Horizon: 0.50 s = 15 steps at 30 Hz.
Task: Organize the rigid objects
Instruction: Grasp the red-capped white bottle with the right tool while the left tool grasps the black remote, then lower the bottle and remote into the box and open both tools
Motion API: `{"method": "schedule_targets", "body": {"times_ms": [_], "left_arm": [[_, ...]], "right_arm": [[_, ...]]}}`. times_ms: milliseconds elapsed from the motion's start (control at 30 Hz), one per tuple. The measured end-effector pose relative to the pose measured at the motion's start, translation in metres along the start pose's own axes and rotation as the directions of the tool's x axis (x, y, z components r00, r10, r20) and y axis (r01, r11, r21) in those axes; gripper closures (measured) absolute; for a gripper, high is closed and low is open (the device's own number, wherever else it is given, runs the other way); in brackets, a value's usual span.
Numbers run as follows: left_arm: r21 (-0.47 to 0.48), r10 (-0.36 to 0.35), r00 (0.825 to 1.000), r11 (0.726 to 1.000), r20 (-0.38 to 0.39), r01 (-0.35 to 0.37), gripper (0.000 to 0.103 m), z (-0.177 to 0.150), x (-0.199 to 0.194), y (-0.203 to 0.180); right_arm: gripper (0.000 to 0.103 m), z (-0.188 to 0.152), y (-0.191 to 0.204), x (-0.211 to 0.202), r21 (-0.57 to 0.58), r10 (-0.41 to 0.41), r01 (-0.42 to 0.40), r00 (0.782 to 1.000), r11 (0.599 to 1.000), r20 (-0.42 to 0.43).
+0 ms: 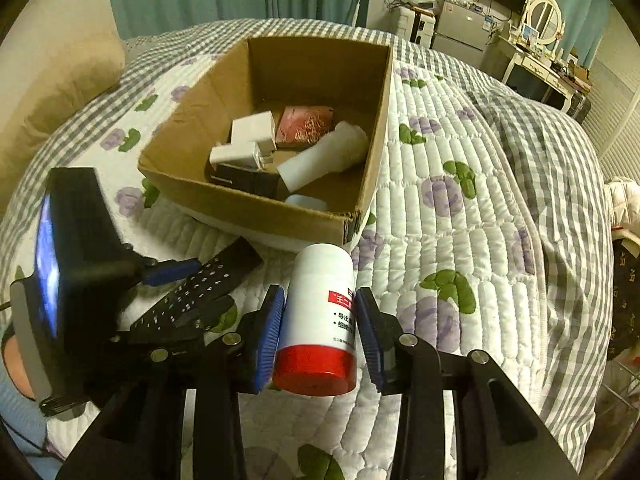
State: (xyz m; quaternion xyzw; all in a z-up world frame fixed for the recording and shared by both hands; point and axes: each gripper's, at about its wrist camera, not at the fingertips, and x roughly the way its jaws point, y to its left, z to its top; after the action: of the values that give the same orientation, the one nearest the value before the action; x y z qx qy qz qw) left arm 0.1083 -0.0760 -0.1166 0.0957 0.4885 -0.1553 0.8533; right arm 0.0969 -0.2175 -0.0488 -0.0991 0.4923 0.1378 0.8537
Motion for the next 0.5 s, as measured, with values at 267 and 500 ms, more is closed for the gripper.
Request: {"method": "schedule_targets", "body": {"times_ms": [267, 500], "left_arm": [[-0.035, 0.01, 0.997, 0.999, 0.078, -0.008, 0.062, 0.007, -0.043, 0.01], [-0.064, 0.015, 0.986, 0.998, 0.164, -0.005, 0.062, 0.026, -0.077, 0.015]], "right_arm": [[0.067, 0.008, 0.004, -0.02, -0.001, 0.012, -0.012, 0.999, 1.0, 0.051], [0.067, 0.017, 0.007, -0.04, -0.015, 0.023, -0.022, 0.995, 1.0, 0.098]]}}
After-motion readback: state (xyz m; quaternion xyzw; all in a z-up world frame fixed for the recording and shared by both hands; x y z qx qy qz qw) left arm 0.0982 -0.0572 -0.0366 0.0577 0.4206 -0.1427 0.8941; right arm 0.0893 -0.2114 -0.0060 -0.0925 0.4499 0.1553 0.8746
